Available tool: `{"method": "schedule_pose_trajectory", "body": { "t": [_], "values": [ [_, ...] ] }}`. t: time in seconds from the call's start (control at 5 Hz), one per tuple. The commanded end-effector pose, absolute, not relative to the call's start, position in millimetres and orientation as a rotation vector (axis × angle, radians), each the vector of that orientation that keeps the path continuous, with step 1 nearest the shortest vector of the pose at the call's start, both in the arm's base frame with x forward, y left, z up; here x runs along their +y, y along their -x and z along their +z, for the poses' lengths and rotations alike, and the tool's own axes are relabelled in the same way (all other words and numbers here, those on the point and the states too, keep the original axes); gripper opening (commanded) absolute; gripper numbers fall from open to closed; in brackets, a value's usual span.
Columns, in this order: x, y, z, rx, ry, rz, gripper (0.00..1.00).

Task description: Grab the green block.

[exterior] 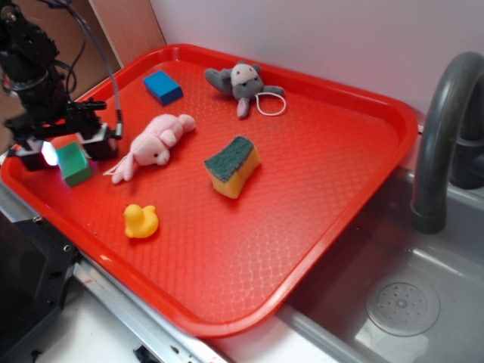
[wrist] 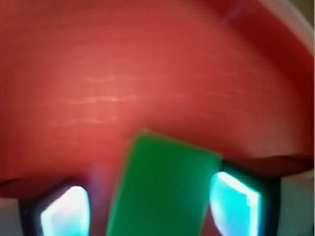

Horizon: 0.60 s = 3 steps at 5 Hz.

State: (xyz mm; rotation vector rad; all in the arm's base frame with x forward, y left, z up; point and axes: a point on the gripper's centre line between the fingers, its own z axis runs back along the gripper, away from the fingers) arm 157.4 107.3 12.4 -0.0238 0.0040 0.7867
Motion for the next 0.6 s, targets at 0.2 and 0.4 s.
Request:
{"method": "schedule_pose_trajectory", "body": {
  "t": [0.2, 0.4],
  "values": [
    [110.9, -159.6, 15.1, 0.039, 0.012, 0.602, 0.00],
    [109.1, -158.4, 26.8, 0.035, -0.049, 0.498, 0.00]
  ]
}}
